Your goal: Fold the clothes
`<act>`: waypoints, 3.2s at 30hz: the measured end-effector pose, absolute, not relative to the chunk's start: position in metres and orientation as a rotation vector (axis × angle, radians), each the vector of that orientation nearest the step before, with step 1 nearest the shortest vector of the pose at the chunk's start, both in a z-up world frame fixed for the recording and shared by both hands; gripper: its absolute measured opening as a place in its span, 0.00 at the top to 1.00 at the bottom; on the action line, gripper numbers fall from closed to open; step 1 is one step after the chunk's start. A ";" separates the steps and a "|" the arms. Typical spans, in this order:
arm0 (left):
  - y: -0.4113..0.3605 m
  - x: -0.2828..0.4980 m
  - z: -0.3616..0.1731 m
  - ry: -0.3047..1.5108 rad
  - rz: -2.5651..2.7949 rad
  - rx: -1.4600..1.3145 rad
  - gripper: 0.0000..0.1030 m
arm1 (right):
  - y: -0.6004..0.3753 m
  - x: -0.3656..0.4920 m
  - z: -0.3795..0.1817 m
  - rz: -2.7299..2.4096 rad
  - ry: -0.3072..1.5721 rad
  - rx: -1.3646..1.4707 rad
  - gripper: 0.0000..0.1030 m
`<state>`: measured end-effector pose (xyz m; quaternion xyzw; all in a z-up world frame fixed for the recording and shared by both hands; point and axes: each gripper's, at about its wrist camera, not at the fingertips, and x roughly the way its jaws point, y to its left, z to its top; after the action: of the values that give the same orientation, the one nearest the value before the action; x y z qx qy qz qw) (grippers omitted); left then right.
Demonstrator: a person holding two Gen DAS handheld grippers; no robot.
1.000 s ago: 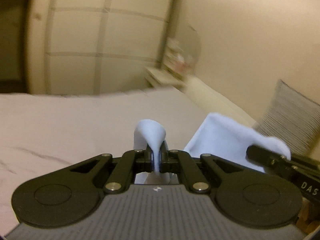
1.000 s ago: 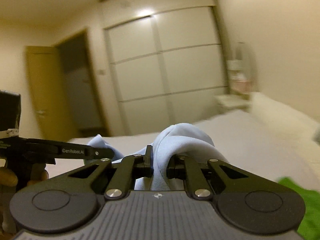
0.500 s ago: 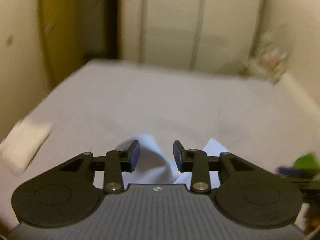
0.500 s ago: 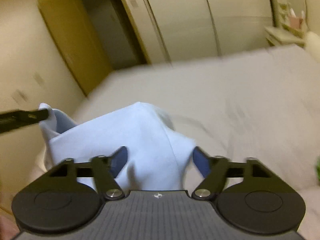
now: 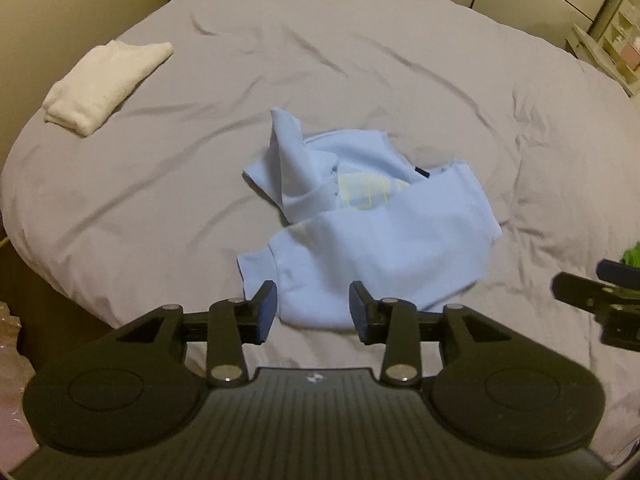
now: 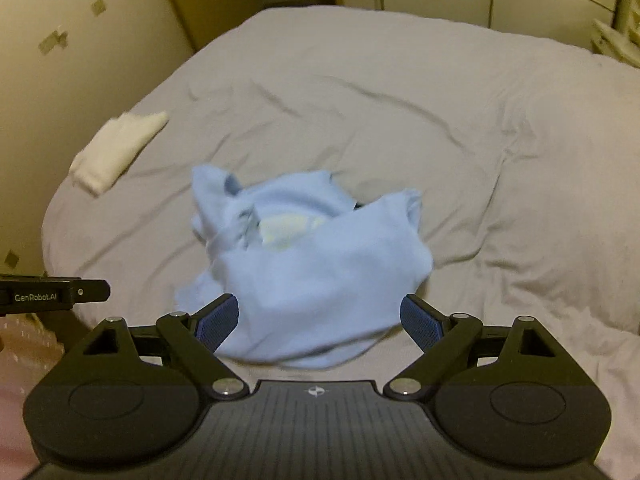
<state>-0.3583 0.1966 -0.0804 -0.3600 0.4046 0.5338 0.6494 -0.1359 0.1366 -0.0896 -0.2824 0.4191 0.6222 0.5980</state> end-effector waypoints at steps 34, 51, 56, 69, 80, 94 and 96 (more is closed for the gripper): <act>0.074 -0.375 -0.072 0.917 1.229 -0.728 0.55 | 0.023 -0.133 -0.083 1.416 0.915 -0.640 0.12; 0.255 -0.409 -0.104 1.085 1.006 -0.646 0.53 | 0.146 -0.168 -0.133 1.157 1.073 -0.566 0.12; 0.292 -0.412 -0.121 1.148 0.914 -0.633 0.52 | 0.171 -0.187 -0.144 1.072 1.123 -0.554 0.12; 0.352 -0.400 -0.180 1.193 0.806 -0.691 0.37 | 0.178 -0.200 -0.187 0.892 1.237 -0.521 0.12; 0.424 -0.377 -0.230 1.072 0.917 -0.883 0.19 | 0.196 -0.149 -0.262 0.826 1.369 -0.307 0.12; 0.388 -0.406 -0.249 1.166 0.861 -0.939 0.98 | 0.183 -0.106 -0.295 0.837 1.541 -0.128 0.92; 0.367 -0.422 -0.248 1.232 0.837 -0.937 0.98 | 0.165 -0.094 -0.276 0.831 1.519 -0.157 0.93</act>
<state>-0.4221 0.3675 -0.2475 -0.4104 0.5394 0.3666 0.6374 -0.0936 0.1651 -0.2761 -0.0690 0.6673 0.3652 0.6454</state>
